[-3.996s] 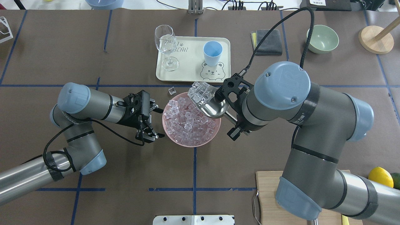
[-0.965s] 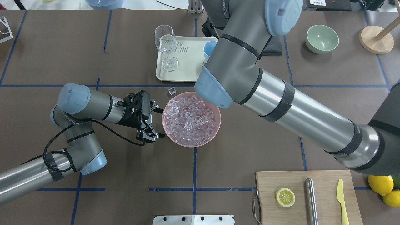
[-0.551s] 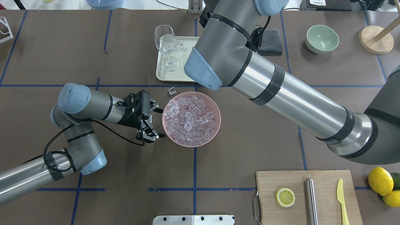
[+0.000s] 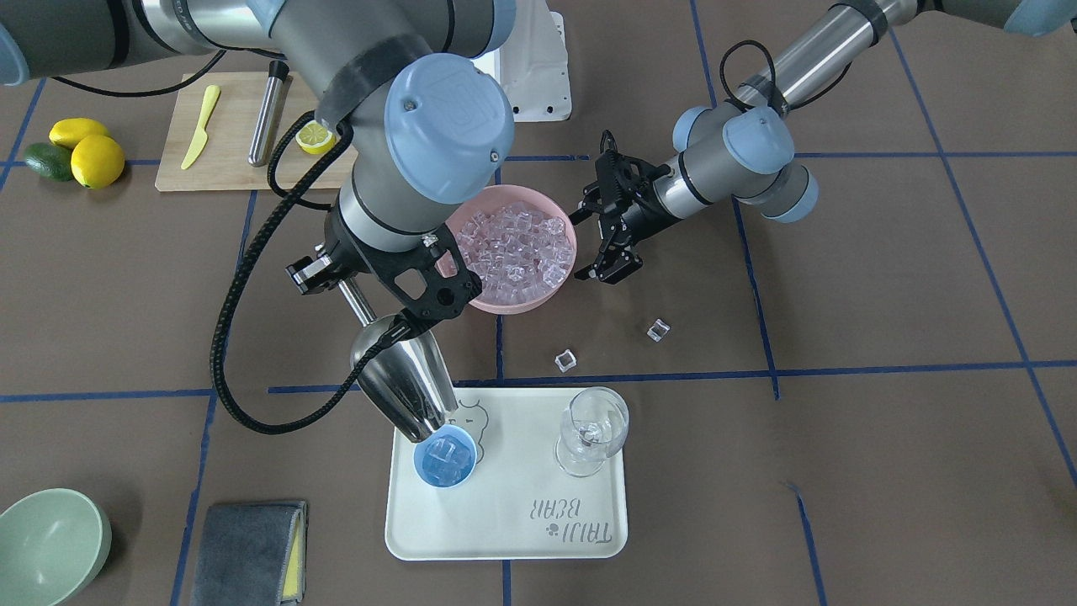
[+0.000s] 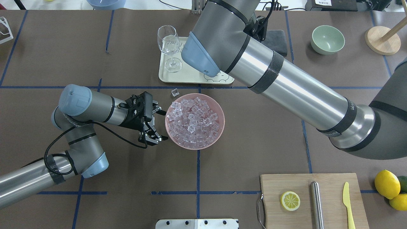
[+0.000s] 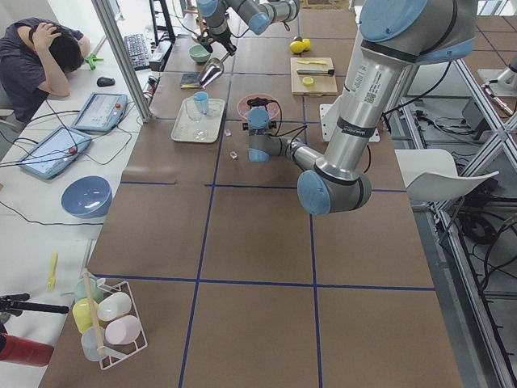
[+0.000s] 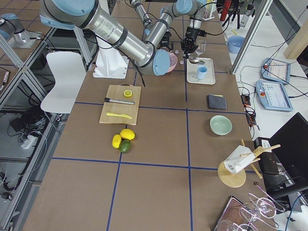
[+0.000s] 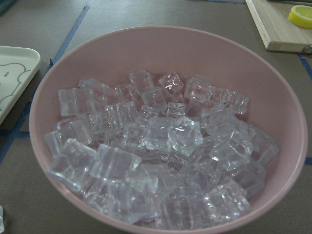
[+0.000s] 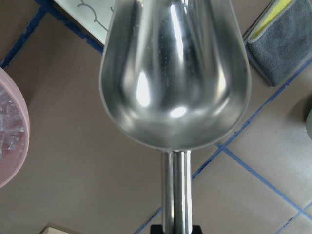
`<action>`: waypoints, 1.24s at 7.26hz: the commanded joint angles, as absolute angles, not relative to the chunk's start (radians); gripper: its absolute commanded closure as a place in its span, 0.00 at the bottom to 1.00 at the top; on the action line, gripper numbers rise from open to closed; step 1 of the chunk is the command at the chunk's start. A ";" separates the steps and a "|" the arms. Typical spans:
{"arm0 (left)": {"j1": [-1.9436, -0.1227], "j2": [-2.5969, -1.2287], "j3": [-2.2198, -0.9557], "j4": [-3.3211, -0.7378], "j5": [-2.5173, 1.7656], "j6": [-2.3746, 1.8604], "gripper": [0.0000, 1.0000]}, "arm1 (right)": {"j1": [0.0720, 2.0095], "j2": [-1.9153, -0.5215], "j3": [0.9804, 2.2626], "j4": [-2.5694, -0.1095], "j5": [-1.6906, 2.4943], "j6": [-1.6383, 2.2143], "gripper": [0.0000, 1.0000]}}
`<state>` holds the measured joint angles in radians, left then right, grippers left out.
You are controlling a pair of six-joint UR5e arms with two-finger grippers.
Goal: Put ice in cup with scoop
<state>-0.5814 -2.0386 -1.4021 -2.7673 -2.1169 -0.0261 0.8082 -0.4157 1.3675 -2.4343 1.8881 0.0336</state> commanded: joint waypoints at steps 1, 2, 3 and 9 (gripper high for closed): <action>-0.581 -2.039 -1.402 -2.767 -2.117 -0.026 0.00 | 0.810 -0.414 1.367 -2.434 1.890 0.031 1.00; -0.581 -2.039 -1.402 -2.769 -2.117 -0.026 0.00 | 0.811 -0.414 1.367 -2.434 1.893 0.031 1.00; -0.581 -2.039 -1.402 -2.769 -2.117 -0.026 0.00 | 0.816 -0.414 1.367 -2.437 1.911 0.037 1.00; -0.581 -2.037 -1.404 -2.769 -2.117 -0.025 0.00 | 0.983 -0.608 1.586 -2.433 2.236 0.183 1.00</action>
<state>-0.5814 -2.0373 -1.4023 -2.7689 -2.1169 -0.0251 0.9495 -0.5052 1.4656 -2.4365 2.1584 0.0963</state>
